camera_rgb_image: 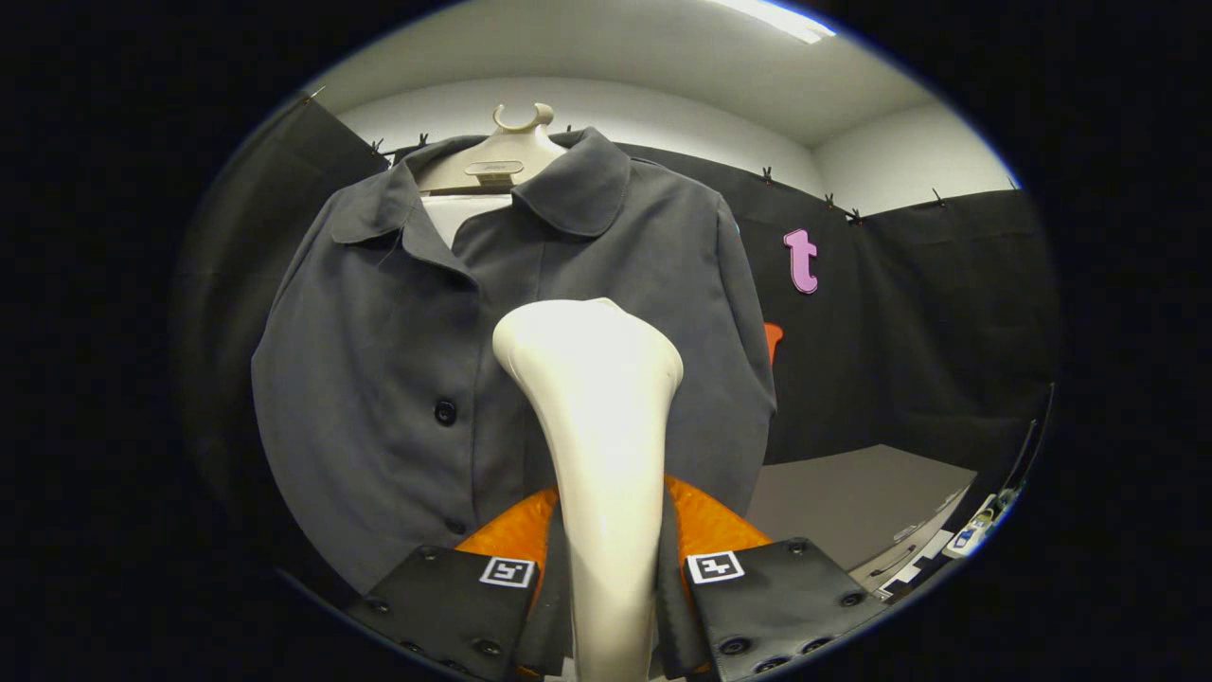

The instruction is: Iron the clothes twice with a garment steamer, once on the left side and once on the right side.

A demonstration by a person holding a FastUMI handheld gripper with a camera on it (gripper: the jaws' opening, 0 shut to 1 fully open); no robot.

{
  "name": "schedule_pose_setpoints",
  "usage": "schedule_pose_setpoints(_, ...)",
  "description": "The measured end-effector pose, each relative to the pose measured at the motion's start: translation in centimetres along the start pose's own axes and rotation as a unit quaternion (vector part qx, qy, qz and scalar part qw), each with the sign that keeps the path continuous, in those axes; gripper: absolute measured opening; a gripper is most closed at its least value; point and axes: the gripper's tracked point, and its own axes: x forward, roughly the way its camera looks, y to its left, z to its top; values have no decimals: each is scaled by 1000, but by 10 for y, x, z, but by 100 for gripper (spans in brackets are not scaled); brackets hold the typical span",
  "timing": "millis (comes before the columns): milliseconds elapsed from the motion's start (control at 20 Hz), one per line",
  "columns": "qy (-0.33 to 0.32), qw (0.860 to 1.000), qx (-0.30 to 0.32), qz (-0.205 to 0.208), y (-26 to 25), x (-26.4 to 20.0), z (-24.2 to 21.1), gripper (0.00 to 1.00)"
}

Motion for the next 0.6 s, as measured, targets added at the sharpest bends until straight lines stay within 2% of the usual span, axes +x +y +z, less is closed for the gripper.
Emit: schedule_pose_setpoints(600, 55, 998, -15, 6, 9, -16, -74, 45)
